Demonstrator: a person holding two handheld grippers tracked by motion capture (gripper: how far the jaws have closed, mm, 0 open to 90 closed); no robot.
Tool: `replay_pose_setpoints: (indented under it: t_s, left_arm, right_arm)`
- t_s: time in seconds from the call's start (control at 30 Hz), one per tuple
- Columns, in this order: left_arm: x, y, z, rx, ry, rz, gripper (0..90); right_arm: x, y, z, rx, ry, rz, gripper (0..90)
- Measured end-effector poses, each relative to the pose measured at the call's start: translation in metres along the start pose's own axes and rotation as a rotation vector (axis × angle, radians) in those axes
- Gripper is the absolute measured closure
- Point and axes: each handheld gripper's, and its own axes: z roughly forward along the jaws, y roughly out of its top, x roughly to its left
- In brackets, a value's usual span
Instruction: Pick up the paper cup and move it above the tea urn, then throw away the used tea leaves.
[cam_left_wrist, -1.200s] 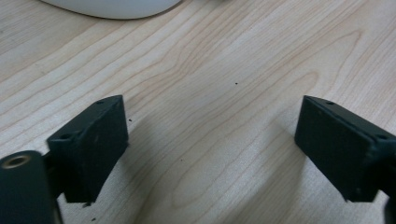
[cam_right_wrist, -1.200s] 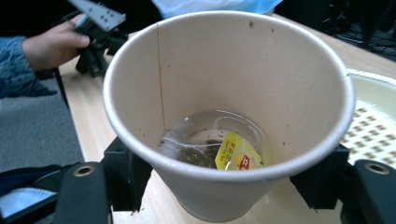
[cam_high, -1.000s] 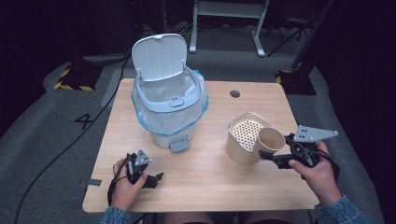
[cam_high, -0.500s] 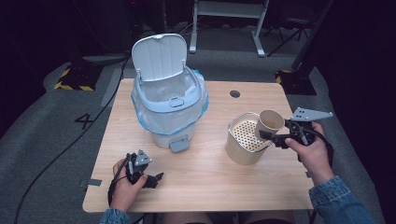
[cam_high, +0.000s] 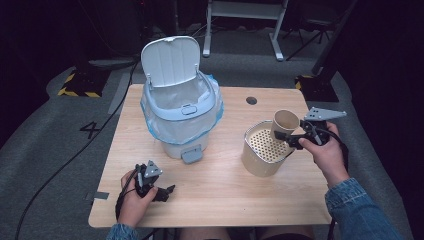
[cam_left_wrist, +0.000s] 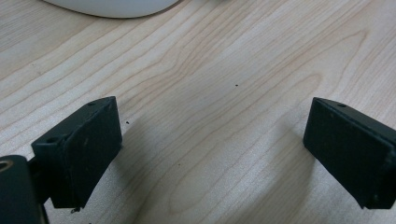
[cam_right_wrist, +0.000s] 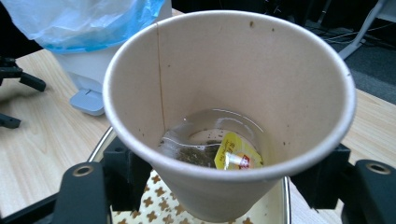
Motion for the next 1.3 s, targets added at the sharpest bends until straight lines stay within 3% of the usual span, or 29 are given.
replay_pose_setpoints:
  t_s: [0.27, 0.4, 0.43, 0.47, 0.57, 0.7, 0.97, 1.07, 1.2, 1.23, 1.27, 1.3]
  left_arm:
    - [0.0, 0.002, 0.003, 0.011, -0.007, -0.005, 1.3]
    - [0.0, 0.003, 0.003, 0.016, -0.01, -0.004, 0.4]
    - [0.0, 0.003, 0.004, 0.014, -0.007, -0.003, 0.1]
    - [0.0, 0.003, 0.004, 0.015, -0.003, 0.004, 0.1]
    - [0.0, 0.003, 0.004, 0.015, -0.003, 0.002, 0.1]
    - [0.0, 0.003, 0.004, 0.015, -0.003, 0.003, 0.1]
    - [-0.001, 0.003, 0.003, 0.014, 0.001, -0.007, 0.3]
    - [-0.001, 0.003, 0.003, 0.014, 0.001, -0.01, 0.3]
    - [-0.001, 0.003, 0.003, 0.014, 0.002, -0.01, 0.3]
    - [-0.001, 0.003, 0.003, 0.014, 0.002, -0.01, 0.3]
    - [-0.001, 0.003, 0.003, 0.014, 0.002, -0.01, 0.3]
    - [-0.001, 0.003, 0.003, 0.014, 0.002, -0.01, 0.3]
  right_arm:
    - [-0.001, 0.001, 0.002, 0.015, -0.029, -0.042, 30.7]
    - [-0.001, 0.006, -0.004, 0.033, -0.059, -0.115, 31.0]
    - [-0.002, 0.008, -0.007, 0.044, -0.076, -0.166, 31.1]
    - [-0.002, 0.008, -0.007, 0.044, -0.076, -0.166, 31.1]
    - [-0.001, 0.009, -0.01, 0.034, -0.106, -0.241, 31.2]
    - [0.0, 0.011, -0.012, 0.064, -0.127, -0.296, 31.3]
    - [0.007, 0.018, -0.013, 0.116, -0.235, -0.495, 31.6]
    - [0.012, 0.021, -0.013, 0.146, -0.29, -0.596, 32.0]
    - [0.016, 0.023, -0.012, 0.191, -0.361, -0.697, 32.6]
    - [0.019, 0.023, -0.011, 0.231, -0.408, -0.772, 33.0]
    - [0.021, 0.023, -0.01, 0.246, -0.428, -0.814, 33.3]
    - [0.021, 0.023, -0.01, 0.246, -0.428, -0.814, 33.3]
